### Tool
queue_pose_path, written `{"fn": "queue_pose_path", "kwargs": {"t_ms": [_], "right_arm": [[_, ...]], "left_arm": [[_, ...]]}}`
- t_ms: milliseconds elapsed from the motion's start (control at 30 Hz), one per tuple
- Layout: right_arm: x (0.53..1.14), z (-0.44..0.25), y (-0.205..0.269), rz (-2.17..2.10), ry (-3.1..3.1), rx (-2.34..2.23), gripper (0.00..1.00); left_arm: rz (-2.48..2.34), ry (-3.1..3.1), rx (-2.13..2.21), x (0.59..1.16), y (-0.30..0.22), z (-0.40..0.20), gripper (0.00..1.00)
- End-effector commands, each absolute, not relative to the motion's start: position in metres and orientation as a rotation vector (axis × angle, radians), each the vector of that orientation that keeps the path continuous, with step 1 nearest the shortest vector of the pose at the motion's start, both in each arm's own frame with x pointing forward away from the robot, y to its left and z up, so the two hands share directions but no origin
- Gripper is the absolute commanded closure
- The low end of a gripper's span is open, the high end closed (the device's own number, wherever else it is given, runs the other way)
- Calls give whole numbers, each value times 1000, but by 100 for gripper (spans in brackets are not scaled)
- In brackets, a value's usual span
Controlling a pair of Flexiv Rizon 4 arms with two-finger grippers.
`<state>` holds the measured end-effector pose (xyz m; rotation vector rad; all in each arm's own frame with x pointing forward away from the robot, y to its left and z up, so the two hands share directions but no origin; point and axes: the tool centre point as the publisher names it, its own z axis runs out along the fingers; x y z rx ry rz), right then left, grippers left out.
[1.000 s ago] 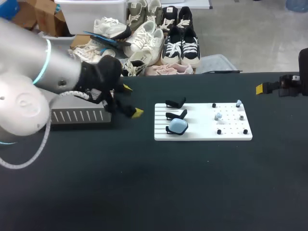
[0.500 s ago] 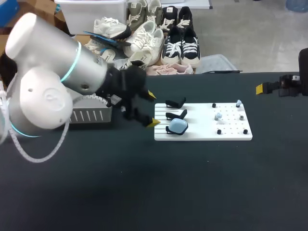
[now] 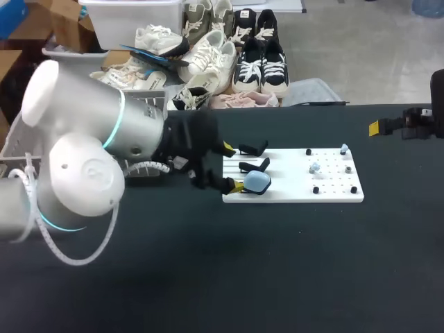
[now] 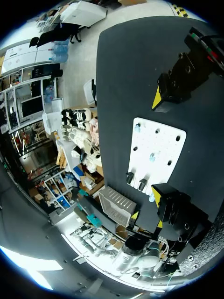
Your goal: Pick up each earbud case from the left stands, insert the matching earbuds, close the lid, and place the case in the box.
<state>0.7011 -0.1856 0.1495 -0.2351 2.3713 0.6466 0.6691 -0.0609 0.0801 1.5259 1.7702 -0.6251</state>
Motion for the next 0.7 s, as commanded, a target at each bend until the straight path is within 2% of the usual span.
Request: {"fn": "queue_pose_path", "kwargs": {"t_ms": [33, 700], "right_arm": [[701, 150, -186, 647, 2372, -236, 0], [701, 150, -186, 647, 2372, -236, 0]], "left_arm": [[-666, 1721, 1491, 674, -62, 70, 0], [-719, 1721, 1481, 690, -63, 58, 0]]}}
